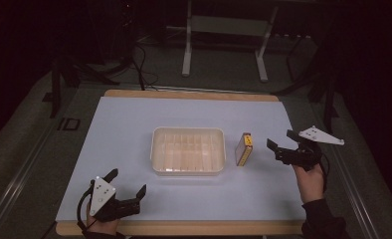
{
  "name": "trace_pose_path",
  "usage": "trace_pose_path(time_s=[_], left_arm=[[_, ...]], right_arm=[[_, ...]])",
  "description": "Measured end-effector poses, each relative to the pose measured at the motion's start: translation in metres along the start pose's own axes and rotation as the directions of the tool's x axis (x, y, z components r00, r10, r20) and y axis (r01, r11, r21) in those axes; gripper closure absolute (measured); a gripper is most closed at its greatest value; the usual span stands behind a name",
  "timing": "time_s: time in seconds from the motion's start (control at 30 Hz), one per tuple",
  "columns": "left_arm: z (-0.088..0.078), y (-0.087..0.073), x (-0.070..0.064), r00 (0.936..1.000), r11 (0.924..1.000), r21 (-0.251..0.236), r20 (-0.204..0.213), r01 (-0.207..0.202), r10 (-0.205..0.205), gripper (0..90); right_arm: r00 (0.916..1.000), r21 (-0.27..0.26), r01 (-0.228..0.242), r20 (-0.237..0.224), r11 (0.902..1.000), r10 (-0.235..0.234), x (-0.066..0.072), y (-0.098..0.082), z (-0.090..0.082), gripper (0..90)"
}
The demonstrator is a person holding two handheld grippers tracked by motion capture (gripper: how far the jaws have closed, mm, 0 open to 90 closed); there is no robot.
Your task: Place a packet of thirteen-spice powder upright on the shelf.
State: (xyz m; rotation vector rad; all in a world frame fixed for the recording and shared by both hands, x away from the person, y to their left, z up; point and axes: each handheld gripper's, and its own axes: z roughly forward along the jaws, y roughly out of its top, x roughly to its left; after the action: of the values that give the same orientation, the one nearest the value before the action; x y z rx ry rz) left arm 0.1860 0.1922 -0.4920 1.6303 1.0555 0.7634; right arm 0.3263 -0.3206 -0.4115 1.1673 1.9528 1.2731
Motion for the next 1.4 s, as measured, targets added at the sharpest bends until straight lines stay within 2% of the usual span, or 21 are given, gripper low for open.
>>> trace_pose_path(time_s=[0.03,0.27,0.43,0.57,0.67,0.7,0.73,0.77,0.8,0.9,0.97,1.1,1.13,1.17,1.37,1.4], left_arm=[[-0.001,0.000,-0.001,1.0000,1.0000,-0.002,-0.003,0.002,-0.002,0.0],[-0.003,0.000,-0.002,0.9999,1.0000,0.004,-0.009,0.007,-0.007,0.0],[-0.001,-0.001,-0.001,1.0000,0.9998,0.018,-0.008,0.001,-0.001,0.0],[0.000,-0.002,0.000,1.0000,0.9995,0.032,-0.002,-0.008,0.008,0.0],[0.001,-0.002,0.000,1.0000,0.9995,0.031,0.005,0.002,-0.002,0.0],[0.001,-0.002,0.000,1.0000,0.9995,0.031,0.005,0.002,-0.002,0.0],[0.001,-0.002,-0.001,0.9998,0.9994,0.033,0.015,0.010,-0.010,0.0],[0.001,-0.003,-0.002,0.9997,0.9993,0.037,0.022,0.008,-0.009,0.0],[0.001,-0.003,-0.002,0.9997,0.9993,0.037,0.022,0.008,-0.009,0.0],[-0.003,-0.001,-0.003,0.9997,0.9998,0.019,0.021,0.008,-0.008,0.0],[-0.004,-0.001,-0.003,0.9998,0.9999,0.009,0.014,0.011,-0.011,0.0],[-0.003,-0.002,-0.003,0.9998,0.9998,0.016,0.016,0.010,-0.011,0.0],[-0.003,-0.002,-0.003,0.9998,0.9998,0.016,0.016,0.010,-0.011,0.0],[-0.002,-0.002,-0.003,0.9998,0.9998,0.016,0.018,0.006,-0.007,0.0],[-0.002,-0.001,-0.002,0.9998,0.9999,0.010,0.014,0.012,-0.012,0.0],[-0.002,-0.001,-0.001,0.9998,0.9999,0.010,0.014,0.011,-0.011,0.0]], right_arm=[[1.0000,0.027,0.006,-0.003,0.9996,-0.006,-0.001,0.001,0.000,14.2],[0.9995,0.073,0.004,-0.030,0.9973,-0.002,-0.003,0.007,-0.002,14.1],[0.9979,0.133,0.010,-0.065,0.9910,-0.002,-0.003,0.013,-0.002,14.1],[0.9966,0.192,0.036,-0.080,0.9807,-0.021,-0.001,0.019,-0.001,13.4],[0.9948,0.240,0.066,-0.091,0.9685,-0.046,0.000,0.022,0.001,12.9],[0.9948,0.240,0.066,-0.091,0.9685,-0.046,0.000,0.022,0.001,12.9],[0.9934,0.266,0.092,-0.091,0.9597,-0.070,0.000,0.023,0.002,12.4],[0.9929,0.279,0.093,-0.097,0.9559,-0.068,0.000,0.024,0.003,12.4],[0.9929,0.279,0.093,-0.097,0.9559,-0.068,0.000,0.024,0.003,12.4],[0.9903,0.325,0.113,-0.113,0.9387,-0.080,0.000,0.026,0.005,12.6],[0.9880,0.362,0.125,-0.130,0.9238,-0.083,0.001,0.027,0.007,12.7],[0.9849,0.415,0.149,-0.143,0.8977,-0.097,0.002,0.027,0.009,13.1],[0.9849,0.415,0.149,-0.143,0.8977,-0.097,0.002,0.027,0.009,13.1],[0.9828,0.441,0.160,-0.155,0.8830,-0.101,0.002,0.028,0.010,13.1],[0.9730,0.531,0.207,-0.200,0.8213,-0.116,0.002,0.027,0.013,13.3],[0.9723,0.543,0.208,-0.205,0.8134,-0.112,0.002,0.027,0.014,13.3]])
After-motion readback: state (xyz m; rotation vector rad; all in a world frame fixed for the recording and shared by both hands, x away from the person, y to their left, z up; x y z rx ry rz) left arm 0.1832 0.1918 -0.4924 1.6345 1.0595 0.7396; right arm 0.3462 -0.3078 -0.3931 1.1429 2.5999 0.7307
